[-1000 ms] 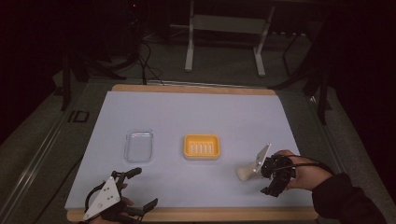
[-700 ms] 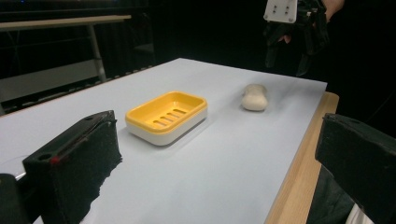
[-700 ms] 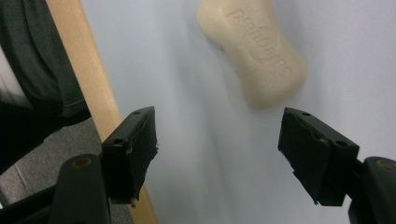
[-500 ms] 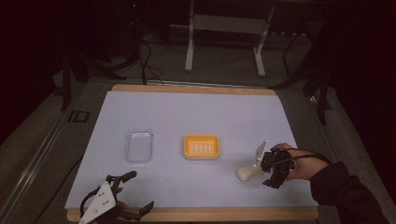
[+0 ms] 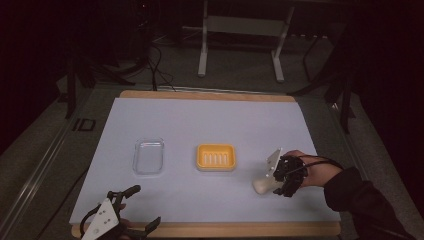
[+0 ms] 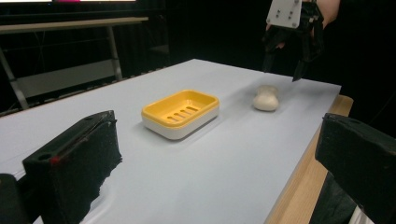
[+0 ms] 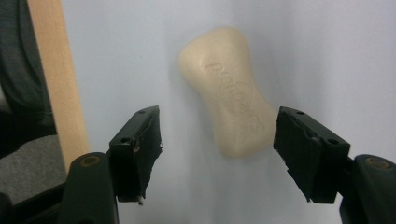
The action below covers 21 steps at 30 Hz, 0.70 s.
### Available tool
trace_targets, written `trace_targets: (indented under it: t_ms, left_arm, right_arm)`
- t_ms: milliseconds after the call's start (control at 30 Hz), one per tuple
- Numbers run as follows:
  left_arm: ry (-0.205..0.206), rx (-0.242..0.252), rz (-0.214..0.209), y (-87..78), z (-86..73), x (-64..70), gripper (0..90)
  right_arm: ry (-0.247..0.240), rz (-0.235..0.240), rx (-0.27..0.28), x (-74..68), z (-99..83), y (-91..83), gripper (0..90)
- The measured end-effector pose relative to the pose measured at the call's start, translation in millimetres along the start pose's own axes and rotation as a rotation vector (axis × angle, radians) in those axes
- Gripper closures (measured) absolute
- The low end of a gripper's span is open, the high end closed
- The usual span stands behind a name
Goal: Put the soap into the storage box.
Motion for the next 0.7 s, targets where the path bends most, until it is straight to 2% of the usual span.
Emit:
trace_targets:
  t_ms: [200,300,400,700]
  left_arm:
    - [0.003,-0.006,0.002,0.3,-1.0,-0.4,0.1]
    - [0.002,-0.006,0.001,0.7,-1.3,-0.2,0.1]
    - [0.001,-0.006,0.004,0.8,-1.4,-0.6,0.1]
    - [-0.002,-0.012,0.004,0.6,-2.4,-0.4,0.1]
  right_arm:
    - [-0.036,0.001,0.005,1.7,2.7,7.2,32.2]
    - [-0.055,-0.009,-0.01,4.9,2.7,13.0,32.4]
    - [-0.077,0.001,-0.016,6.7,3.6,19.9,32.3]
    - [-0.107,0.003,-0.056,10.1,6.1,40.0,31.6]
Point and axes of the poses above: each handheld gripper's, and its own axes: y roughly forward along the jaws, z roughly out of its top, x roughly to its right, the point moved 10 cm from there along y, roughly forward along the jaws, and after that the axes turned 3 degrees about x, right-handed, at the moved point
